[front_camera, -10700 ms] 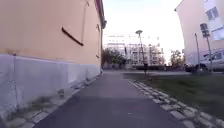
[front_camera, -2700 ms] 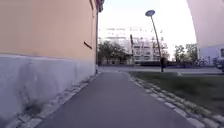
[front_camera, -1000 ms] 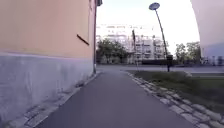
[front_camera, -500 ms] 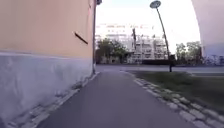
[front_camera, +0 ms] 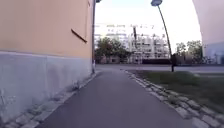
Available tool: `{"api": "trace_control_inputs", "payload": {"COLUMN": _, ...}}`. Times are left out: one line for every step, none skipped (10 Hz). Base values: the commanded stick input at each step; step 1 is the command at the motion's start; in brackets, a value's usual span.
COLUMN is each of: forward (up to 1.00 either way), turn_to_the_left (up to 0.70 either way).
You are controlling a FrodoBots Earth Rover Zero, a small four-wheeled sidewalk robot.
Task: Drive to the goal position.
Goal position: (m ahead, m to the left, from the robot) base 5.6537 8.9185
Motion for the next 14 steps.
{"api": "trace_control_inputs", "payload": {"forward": 0.5, "turn_to_the_left": 0.0}}
{"api": "trace_control_inputs", "payload": {"forward": 0.5, "turn_to_the_left": 0.0}}
{"api": "trace_control_inputs", "payload": {"forward": 0.5, "turn_to_the_left": 0.0}}
{"api": "trace_control_inputs", "payload": {"forward": 0.5, "turn_to_the_left": 0.0}}
{"api": "trace_control_inputs", "payload": {"forward": 0.5, "turn_to_the_left": 0.0}}
{"api": "trace_control_inputs", "payload": {"forward": 0.5, "turn_to_the_left": 0.0}}
{"api": "trace_control_inputs", "payload": {"forward": 0.5, "turn_to_the_left": 0.0}}
{"api": "trace_control_inputs", "payload": {"forward": 0.5, "turn_to_the_left": 0.0}}
{"api": "trace_control_inputs", "payload": {"forward": 0.5, "turn_to_the_left": 0.0}}
{"api": "trace_control_inputs", "payload": {"forward": 0.5, "turn_to_the_left": 0.0}}
{"api": "trace_control_inputs", "payload": {"forward": 0.5, "turn_to_the_left": 0.0}}
{"api": "trace_control_inputs", "payload": {"forward": 0.5, "turn_to_the_left": 0.0}}
{"api": "trace_control_inputs", "payload": {"forward": 0.5, "turn_to_the_left": 0.0}}
{"api": "trace_control_inputs", "payload": {"forward": 0.5, "turn_to_the_left": 0.0}}
